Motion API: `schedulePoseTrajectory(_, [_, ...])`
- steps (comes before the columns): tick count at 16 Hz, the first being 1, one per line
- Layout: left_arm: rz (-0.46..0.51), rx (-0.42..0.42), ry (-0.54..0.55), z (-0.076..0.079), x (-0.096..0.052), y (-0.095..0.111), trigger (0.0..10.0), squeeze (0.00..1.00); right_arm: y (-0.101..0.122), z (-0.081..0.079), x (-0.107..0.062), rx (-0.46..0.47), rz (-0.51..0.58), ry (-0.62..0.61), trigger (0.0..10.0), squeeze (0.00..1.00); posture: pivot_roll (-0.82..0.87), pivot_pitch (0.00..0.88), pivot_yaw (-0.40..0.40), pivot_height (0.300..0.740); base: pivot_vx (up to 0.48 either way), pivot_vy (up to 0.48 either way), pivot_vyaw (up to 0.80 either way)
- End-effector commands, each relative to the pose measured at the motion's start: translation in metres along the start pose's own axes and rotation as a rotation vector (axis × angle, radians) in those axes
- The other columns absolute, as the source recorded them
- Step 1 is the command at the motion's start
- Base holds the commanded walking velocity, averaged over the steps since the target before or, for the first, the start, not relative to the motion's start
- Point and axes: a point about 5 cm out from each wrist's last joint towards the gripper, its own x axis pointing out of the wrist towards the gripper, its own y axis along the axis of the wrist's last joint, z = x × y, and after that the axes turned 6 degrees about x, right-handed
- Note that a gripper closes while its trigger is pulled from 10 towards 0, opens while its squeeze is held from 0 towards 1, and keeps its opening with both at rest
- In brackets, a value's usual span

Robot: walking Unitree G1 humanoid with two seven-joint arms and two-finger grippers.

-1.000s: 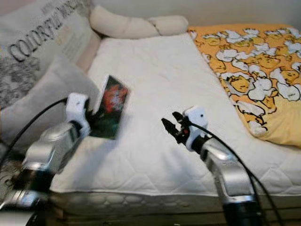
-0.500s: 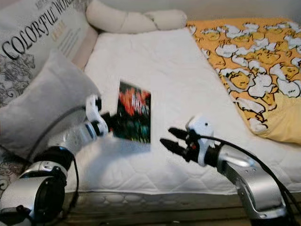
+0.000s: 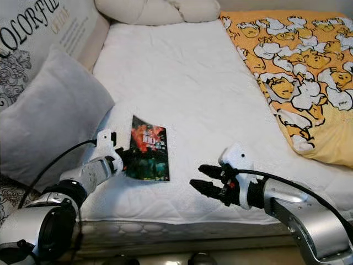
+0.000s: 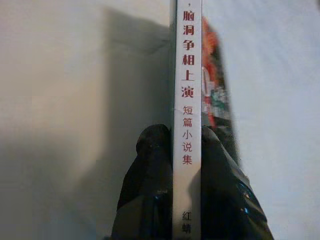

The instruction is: Clean up the room

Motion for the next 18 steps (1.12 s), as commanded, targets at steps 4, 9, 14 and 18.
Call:
schedulePoseTrajectory(4, [0.036, 0.128, 0.048, -0.01, -0.004, 0.014, 10.0, 0.18, 0.002, 0.002, -0.003, -0.022, -0.021, -0.026, 10.0, 0.0, -0.28, 0.118, 0.044, 0.74, 0.0, 0.0, 0.0])
schedulePoseTrajectory(9, [0.054, 0.173, 0.09, -0.016, -0.006, 0.021, 10.0, 1.0, 0.001, -0.001, -0.001, -0.017, -0.019, -0.031, 10.0, 0.0, -0.28, 0.12, 0.046, 0.74, 0.0, 0.0, 0.0])
schedulePoseTrajectory(14, [0.056, 0.269, 0.154, -0.033, -0.015, 0.034, 10.0, 1.0, 0.001, 0.0, 0.002, -0.013, -0.009, -0.031, 10.0, 0.0, -0.26, 0.115, 0.042, 0.74, 0.0, 0.0, 0.0])
schedulePoseTrajectory(18, [0.088, 0.404, 0.137, -0.044, -0.025, 0.05, 10.0, 1.0, -0.001, 0.002, 0.007, 0.006, 0.019, -0.043, 10.0, 0.0, -0.19, 0.065, 0.027, 0.74, 0.0, 0.0, 0.0])
